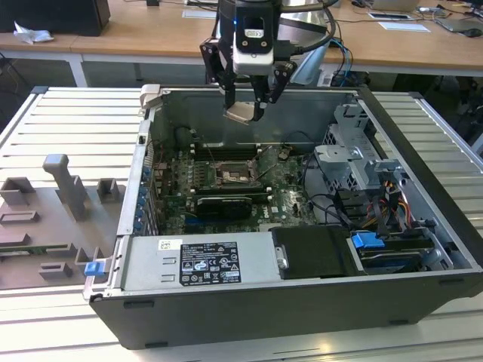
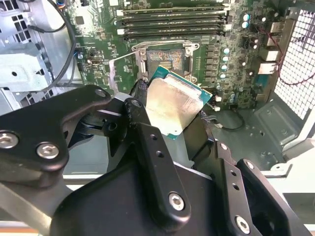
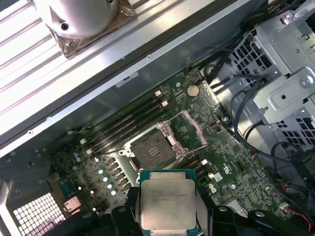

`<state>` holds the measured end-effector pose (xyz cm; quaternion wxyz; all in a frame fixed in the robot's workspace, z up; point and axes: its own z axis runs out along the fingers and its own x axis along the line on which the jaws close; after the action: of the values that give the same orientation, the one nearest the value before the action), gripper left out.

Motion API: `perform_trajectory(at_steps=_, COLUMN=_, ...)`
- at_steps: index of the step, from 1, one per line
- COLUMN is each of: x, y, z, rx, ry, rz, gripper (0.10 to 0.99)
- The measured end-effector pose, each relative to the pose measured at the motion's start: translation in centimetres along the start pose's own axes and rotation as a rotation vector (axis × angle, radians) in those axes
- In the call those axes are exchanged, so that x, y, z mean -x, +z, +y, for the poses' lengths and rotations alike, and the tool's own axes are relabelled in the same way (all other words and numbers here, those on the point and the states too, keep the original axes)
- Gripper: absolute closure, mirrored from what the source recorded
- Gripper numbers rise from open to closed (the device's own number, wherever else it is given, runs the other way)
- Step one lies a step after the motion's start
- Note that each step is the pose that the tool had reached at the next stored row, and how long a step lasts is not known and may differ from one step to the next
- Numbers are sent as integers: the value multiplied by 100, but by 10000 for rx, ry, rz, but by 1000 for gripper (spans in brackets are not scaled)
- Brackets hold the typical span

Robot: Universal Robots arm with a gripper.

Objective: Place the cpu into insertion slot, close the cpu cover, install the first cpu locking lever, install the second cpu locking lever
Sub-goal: 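Place the cpu into insertion slot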

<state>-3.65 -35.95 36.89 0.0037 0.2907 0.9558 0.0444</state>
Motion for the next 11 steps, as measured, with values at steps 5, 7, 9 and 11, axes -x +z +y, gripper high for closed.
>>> perform_trajectory(at_steps=5, x=0, y=4, z=-1, rx=15, ry=928, rz=-83, gripper=549)
perform_trajectory(at_steps=7, x=0, y=5, z=-1, rx=21, ry=1200, rz=-106, gripper=549)
perform_trajectory(at_steps=9, x=0, y=6, z=-1, rx=26, ry=1472, rz=-130, gripper=549)
perform_trajectory(at_steps=11, x=0, y=6, z=0, rx=31, ry=1734, rz=-152, gripper=549)
